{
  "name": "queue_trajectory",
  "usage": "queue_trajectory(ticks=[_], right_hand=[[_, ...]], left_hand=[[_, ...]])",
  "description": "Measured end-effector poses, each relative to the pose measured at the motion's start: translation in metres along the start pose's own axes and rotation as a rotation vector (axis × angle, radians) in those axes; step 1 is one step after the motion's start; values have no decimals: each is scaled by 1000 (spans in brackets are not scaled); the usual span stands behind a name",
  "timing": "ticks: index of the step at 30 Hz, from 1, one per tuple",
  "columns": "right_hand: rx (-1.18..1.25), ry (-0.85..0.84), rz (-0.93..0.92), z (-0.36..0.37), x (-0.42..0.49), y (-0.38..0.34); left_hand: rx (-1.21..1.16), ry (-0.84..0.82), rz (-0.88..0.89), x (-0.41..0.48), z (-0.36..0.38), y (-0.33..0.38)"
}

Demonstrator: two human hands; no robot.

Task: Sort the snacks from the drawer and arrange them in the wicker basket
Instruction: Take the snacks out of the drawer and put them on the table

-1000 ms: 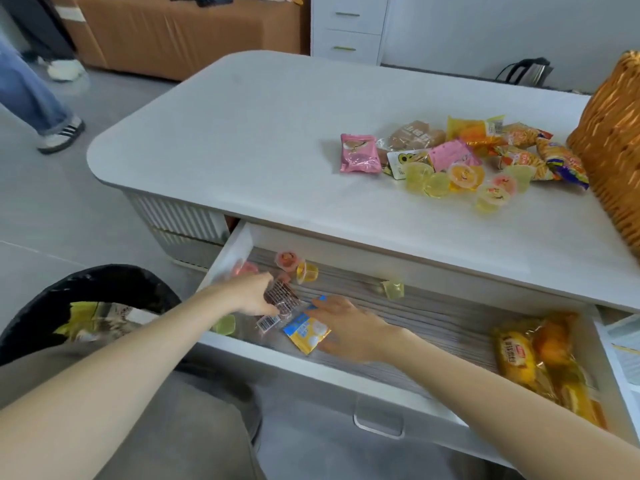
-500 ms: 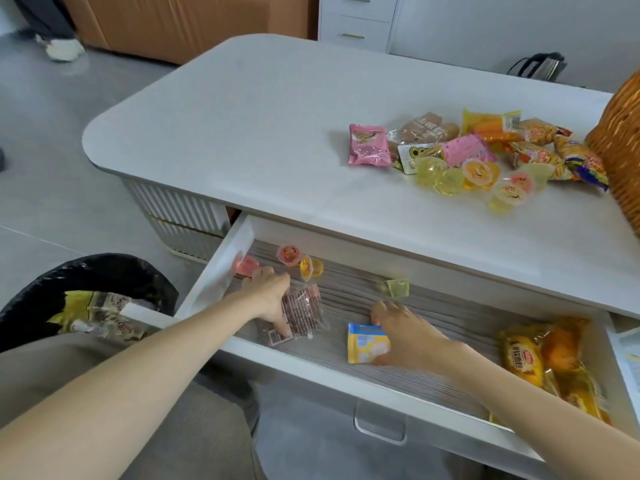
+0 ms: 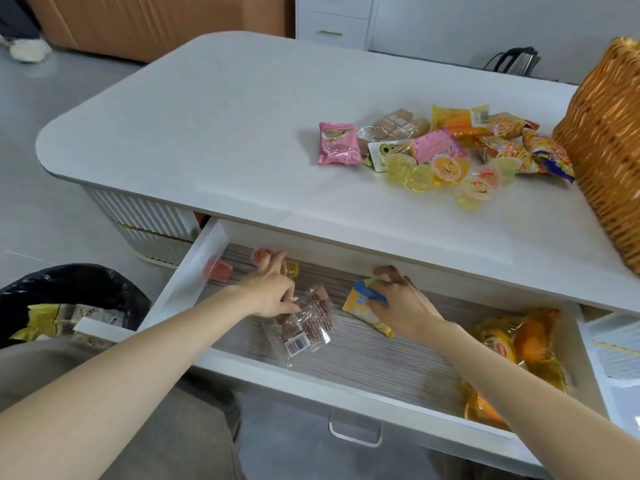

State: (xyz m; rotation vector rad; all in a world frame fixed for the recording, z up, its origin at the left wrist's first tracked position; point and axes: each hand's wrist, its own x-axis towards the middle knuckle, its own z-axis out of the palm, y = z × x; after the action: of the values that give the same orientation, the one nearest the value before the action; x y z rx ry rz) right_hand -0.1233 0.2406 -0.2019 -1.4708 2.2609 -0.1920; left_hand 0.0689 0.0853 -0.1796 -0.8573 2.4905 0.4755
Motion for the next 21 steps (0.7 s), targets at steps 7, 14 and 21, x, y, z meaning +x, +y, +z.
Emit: queue_trajectory(ticks=[7, 14, 21], right_hand=[[99, -14, -18, 13, 5, -4], [91, 14, -7, 2, -13, 5], [47, 116, -172, -28, -60, 17]], left_hand=[[51, 116, 135, 11, 3, 7], [-127, 84, 212, 13, 9, 21], [-109, 80, 369, -32, -24, 45]])
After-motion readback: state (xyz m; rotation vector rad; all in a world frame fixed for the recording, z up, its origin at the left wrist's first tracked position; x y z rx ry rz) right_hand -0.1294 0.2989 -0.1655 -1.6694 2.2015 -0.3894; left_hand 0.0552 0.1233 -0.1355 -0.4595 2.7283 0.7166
